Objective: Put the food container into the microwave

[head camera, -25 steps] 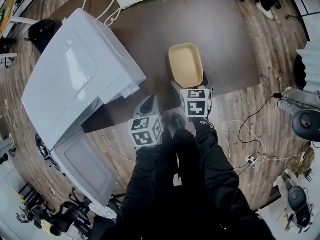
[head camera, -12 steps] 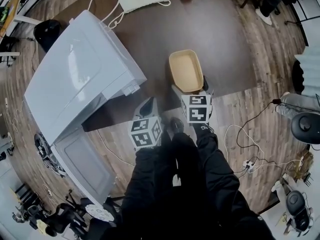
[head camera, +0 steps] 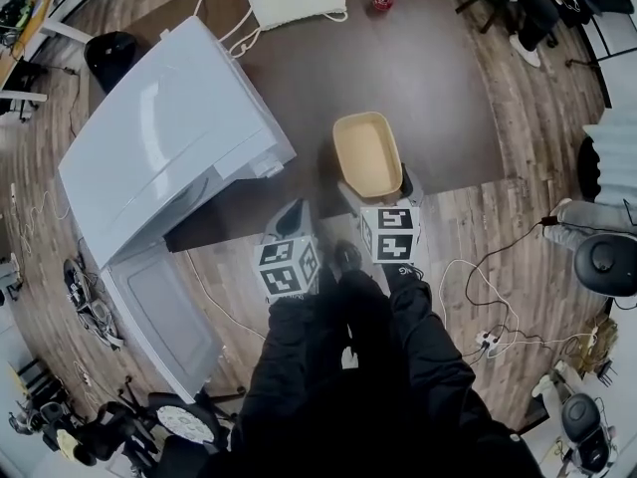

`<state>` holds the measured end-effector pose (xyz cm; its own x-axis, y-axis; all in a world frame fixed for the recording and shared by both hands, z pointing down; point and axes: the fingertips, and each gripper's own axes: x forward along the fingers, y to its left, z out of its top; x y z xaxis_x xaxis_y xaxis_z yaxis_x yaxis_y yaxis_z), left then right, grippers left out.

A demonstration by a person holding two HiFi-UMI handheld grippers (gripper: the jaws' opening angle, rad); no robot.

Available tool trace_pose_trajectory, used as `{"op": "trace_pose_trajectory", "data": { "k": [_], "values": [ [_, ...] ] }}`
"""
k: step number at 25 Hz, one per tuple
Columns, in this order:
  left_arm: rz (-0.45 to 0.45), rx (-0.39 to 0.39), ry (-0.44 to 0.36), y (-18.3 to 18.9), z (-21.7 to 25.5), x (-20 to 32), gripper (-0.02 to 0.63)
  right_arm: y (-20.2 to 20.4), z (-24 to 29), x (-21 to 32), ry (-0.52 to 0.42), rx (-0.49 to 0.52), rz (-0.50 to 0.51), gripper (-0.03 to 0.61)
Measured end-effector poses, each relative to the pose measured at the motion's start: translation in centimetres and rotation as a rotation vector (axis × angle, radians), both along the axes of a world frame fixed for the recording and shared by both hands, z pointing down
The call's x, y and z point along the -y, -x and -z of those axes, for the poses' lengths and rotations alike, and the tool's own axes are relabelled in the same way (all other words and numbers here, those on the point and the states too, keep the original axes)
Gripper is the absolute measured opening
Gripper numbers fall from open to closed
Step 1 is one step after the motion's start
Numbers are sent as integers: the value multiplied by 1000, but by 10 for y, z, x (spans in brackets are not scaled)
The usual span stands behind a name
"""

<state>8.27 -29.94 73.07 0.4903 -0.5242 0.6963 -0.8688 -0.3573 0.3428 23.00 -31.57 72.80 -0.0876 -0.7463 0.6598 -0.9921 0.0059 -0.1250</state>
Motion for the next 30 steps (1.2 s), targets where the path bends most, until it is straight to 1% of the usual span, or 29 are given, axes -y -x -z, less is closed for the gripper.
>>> {"op": "trace_pose_trajectory", "data": {
  "k": [7, 13, 17, 24, 30],
  "values": [
    [39, -8, -16, 11, 16, -15, 35, 19, 33, -21, -52, 4, 57, 568],
    [82, -12, -28, 27, 29, -34, 35, 40, 62, -45, -96, 9, 110, 566],
    [116, -11, -35, 42, 37, -48, 35, 61, 79, -61, -121, 14, 170, 567],
    [196, -9, -39, 78, 46, -76, 35, 106, 95, -92, -133, 25, 293, 566],
    [287, 2, -48, 116, 55, -96, 35, 140, 106, -101, -150, 36, 384, 566]
  ]
}}
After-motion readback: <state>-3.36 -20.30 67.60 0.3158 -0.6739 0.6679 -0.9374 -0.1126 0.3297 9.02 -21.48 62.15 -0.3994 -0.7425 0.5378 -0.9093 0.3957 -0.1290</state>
